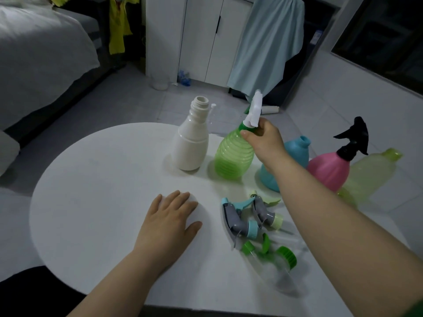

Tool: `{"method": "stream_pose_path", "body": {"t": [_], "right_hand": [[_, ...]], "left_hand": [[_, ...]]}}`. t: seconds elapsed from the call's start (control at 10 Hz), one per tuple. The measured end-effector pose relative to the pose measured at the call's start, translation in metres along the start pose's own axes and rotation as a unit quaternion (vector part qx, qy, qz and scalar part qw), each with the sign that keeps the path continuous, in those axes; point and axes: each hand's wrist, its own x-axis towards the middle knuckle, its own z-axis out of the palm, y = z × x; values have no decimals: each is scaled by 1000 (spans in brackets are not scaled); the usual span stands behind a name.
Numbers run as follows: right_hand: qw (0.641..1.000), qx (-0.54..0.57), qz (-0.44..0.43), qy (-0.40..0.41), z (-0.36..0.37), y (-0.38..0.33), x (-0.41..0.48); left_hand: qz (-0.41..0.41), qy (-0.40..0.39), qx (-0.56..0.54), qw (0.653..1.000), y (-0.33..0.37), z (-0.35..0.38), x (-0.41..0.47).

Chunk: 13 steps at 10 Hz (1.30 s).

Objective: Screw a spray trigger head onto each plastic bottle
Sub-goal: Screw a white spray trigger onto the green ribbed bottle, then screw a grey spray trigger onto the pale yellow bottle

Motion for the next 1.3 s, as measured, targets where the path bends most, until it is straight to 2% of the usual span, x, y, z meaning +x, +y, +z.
{"method": "stream_pose_path", "body": {"t": [0.4, 0.6, 0.7, 0.8, 0.9, 1.1, 1.3], "right_hand": [[1000, -12, 2, -24, -25, 4, -15], [998, -10, -31, 44, -71, 19, -54], [991, -105, 41, -67, -90, 34, -74], [941, -251, 99, -203, -93, 48, -88], [906, -324, 101, -251, -84, 52, -95], [869, -421, 74, -249, -66, 54, -97], [850, -459, 69, -247, -56, 51, -98]], "left_hand": [[-2, -5, 2, 1000, 3, -3, -1], [1, -6, 9, 1000, 4, -4, -2], [1, -6, 5, 1000, 5, -5, -2], [-1, -6, 5, 1000, 6, -6, -2], [1, -6, 9, 1000, 6, -6, -3], [2, 3, 8, 1000, 6, -5, -4], [2, 16, 10, 1000, 5, -4, -3]]}}
